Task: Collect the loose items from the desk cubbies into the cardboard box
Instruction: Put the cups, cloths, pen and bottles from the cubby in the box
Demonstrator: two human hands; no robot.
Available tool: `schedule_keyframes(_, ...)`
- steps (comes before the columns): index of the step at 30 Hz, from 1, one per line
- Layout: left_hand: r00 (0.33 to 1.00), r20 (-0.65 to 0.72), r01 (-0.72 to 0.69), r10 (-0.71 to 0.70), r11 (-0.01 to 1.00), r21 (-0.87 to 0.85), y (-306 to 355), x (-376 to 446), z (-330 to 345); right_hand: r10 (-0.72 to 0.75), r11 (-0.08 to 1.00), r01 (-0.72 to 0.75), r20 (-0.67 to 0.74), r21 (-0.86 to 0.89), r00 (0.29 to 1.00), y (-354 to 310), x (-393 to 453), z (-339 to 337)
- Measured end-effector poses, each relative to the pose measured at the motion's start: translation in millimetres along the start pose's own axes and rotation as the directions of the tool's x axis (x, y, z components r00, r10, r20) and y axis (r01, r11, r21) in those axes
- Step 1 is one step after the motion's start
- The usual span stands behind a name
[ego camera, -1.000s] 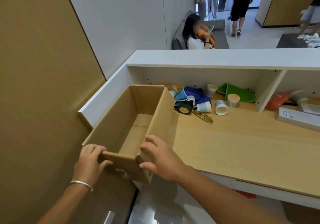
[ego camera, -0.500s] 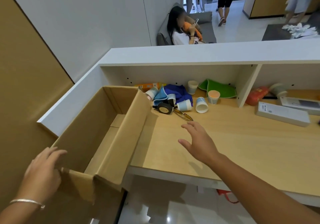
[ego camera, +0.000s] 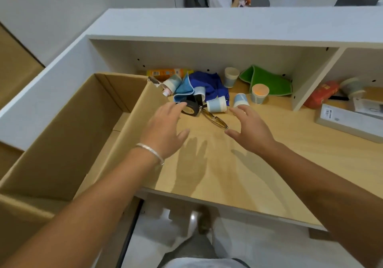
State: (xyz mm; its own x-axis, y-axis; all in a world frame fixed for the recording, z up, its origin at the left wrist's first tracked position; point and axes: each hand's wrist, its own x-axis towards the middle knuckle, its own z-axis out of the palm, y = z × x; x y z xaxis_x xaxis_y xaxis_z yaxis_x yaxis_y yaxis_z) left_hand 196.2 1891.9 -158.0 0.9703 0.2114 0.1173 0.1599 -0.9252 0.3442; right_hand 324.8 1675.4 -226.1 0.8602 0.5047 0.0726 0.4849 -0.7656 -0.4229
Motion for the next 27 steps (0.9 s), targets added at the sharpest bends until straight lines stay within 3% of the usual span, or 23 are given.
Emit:
schedule_keyframes(8,0.992,0.116,0.029,-0.043,0.993,0.118,-25,135,99,0.122,0.987,-0.109,0.103,-0.116,0.987,34,74,25)
schedule_keyframes(18,0.957,0.275,0.012,-0.091,0.962,0.273,-68,179,159,0.212,0.961,-0.164,0.21,-0.223,0.955,70,130,51)
schedule_keyframes(23,0.972,0.225,0.006,-0.068,0.963,0.268,-74,180,160,0.204,0.958,-0.139,0.257,-0.251,0.945,84,144,63)
schedule_keyframes(27,0.974,0.191,0.065,-0.124,0.955,0.289,-72,176,154,0.152,0.962,-0.094,0.217,-0.257,0.964,98,150,67)
